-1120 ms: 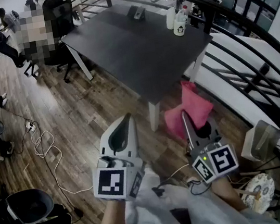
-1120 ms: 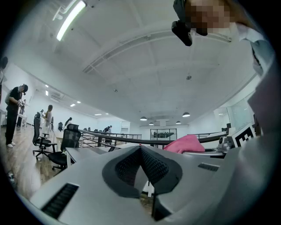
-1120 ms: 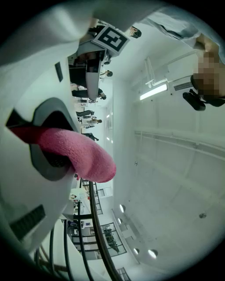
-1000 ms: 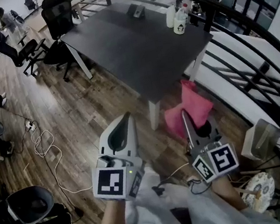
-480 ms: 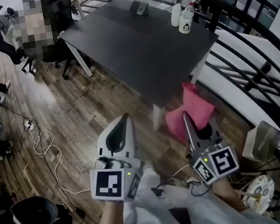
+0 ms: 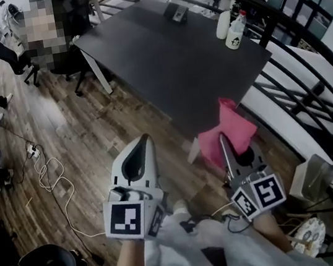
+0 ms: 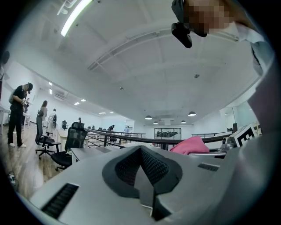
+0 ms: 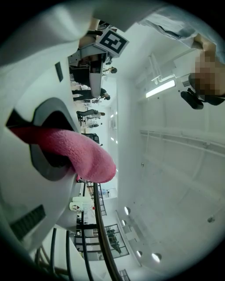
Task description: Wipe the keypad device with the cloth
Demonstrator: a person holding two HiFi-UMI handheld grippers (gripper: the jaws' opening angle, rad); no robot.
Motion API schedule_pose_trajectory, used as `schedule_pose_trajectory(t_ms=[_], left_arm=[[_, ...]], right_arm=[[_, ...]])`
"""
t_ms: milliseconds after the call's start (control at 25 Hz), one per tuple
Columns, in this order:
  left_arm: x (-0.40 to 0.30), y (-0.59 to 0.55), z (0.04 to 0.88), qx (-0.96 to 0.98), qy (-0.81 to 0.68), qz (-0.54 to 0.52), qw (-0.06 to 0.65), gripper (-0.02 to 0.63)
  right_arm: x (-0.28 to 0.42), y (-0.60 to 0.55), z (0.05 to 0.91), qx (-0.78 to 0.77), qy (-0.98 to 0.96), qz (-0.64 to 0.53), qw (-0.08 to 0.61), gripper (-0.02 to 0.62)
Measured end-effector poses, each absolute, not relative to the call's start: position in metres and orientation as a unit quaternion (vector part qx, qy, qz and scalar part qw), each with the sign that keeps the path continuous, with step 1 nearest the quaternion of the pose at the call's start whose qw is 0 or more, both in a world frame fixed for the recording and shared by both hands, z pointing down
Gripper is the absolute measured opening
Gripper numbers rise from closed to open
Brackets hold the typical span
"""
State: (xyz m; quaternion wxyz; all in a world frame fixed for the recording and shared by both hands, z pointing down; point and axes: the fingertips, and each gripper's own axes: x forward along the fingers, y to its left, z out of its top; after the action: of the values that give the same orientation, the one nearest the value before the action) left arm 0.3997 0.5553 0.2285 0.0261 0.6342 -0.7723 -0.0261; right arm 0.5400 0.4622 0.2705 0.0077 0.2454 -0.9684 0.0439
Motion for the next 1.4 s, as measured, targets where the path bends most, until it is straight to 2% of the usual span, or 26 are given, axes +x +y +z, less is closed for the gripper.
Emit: schedule_pose_trajectory(t_ms=[320,1120,1400], left_arm=[[0.349,0.561,0.224,0.618,-0.786,-0.03,0.02,0.014],[0.288,0.587,0.215,0.55,-0.834,-0.035,-0.01,0.014],[0.258,0.566,0.222,0.542,-0.84,-0.03,0.005,0.013]], right_arm=[[0.488,0.448,0.26,0.236,-0.971,0.041,-0.005,0.029],[0.433,0.437,0.265,0.19,-0.981,0.032,-0.006,0.029],[0.394,0.416,0.268,0.172,-0.984,0.039,-0.007,0.029]])
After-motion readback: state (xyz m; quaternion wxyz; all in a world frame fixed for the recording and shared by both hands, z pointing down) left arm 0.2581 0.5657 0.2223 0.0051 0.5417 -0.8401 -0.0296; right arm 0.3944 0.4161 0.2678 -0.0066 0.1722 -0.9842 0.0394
